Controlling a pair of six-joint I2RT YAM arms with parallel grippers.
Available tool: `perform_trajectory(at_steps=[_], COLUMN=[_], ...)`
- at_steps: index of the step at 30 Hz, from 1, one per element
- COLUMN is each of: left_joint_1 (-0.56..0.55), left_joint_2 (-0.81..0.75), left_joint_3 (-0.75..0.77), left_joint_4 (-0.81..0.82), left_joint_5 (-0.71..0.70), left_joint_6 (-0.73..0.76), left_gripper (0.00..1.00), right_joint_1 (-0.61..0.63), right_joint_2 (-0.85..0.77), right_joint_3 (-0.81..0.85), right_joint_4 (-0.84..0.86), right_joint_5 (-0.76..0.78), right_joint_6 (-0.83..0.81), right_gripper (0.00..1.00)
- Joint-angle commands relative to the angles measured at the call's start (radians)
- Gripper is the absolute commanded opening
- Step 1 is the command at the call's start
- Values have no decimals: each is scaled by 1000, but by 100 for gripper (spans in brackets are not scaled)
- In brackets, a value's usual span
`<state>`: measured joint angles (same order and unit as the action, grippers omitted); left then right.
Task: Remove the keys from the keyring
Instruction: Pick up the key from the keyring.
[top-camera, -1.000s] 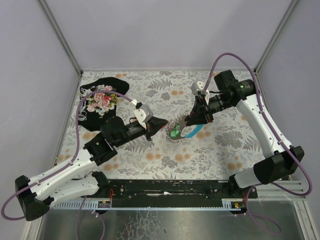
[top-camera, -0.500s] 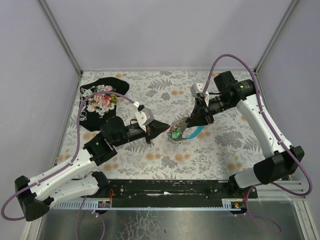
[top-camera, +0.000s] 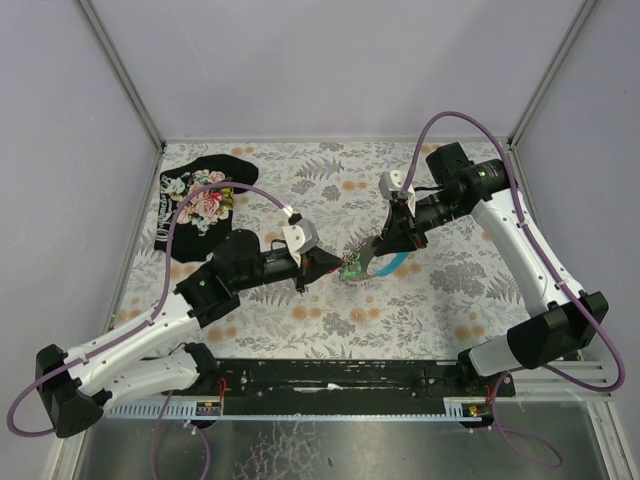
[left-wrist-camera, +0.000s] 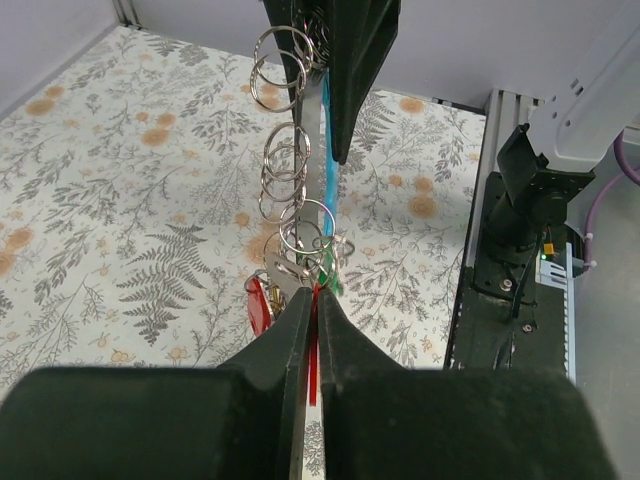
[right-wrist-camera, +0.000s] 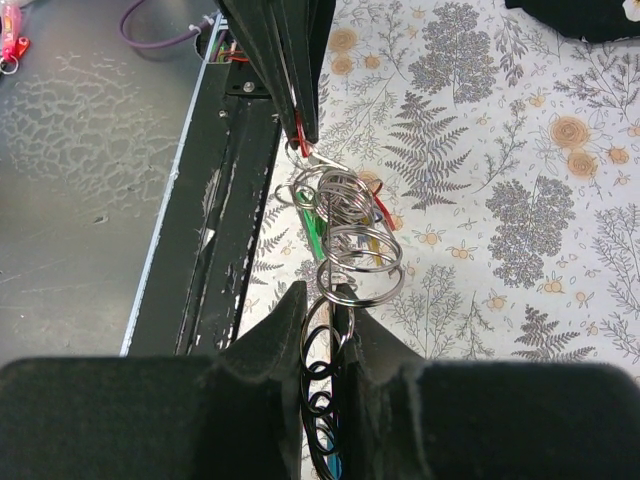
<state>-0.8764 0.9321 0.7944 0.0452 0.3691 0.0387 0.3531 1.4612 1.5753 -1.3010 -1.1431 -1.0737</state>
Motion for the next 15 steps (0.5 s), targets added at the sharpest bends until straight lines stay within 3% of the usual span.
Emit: perform_trajectory(at_steps=[1,15], left_joint_1=[3,3], left_joint_2=[9,-34], left_joint_3=[25,21], left_joint_4=[-11,-15], left_joint_5=[36,-67], left_joint_6=[6,20], left_gripper=[0,0], right_joint_1=[17,22], right_joint_2=[-38,-44], right_joint_3=[9,-3], right_joint_4=[-12,-21], right_joint_5=[-10,-9], right_joint_6=[-43,-58], right_gripper=[0,0])
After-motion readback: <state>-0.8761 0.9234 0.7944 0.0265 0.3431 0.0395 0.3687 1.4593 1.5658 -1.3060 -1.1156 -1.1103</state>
